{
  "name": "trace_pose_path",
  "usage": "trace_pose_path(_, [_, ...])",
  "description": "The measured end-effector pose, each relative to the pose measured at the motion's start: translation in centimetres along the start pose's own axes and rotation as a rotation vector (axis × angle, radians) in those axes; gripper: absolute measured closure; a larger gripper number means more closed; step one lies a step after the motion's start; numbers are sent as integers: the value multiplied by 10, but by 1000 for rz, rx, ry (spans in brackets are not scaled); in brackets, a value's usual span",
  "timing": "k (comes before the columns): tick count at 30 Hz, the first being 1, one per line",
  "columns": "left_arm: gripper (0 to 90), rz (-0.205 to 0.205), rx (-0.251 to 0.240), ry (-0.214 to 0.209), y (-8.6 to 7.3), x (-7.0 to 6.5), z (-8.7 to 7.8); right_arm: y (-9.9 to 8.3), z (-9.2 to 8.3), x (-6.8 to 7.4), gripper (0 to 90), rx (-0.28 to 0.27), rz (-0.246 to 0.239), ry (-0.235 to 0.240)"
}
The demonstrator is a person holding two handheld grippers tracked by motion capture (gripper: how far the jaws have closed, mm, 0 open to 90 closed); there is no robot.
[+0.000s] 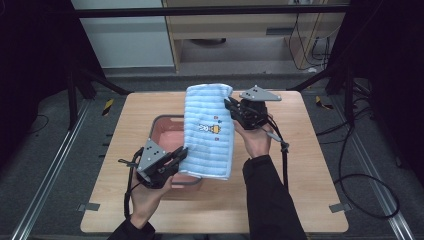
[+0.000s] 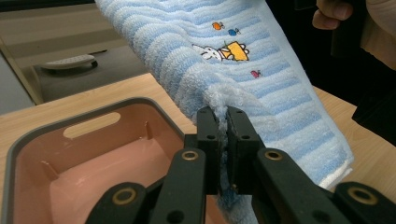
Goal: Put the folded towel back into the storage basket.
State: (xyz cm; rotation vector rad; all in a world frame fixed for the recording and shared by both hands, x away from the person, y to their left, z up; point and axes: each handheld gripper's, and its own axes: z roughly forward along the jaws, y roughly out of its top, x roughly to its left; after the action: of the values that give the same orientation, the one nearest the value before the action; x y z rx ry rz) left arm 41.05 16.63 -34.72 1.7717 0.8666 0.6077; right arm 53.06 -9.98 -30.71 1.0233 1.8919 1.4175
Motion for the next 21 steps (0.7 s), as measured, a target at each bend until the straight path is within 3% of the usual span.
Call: trace_pose_path(21, [847, -36, -7, 65, -12, 35, -22, 9, 43, 31, 822, 19, -19, 45])
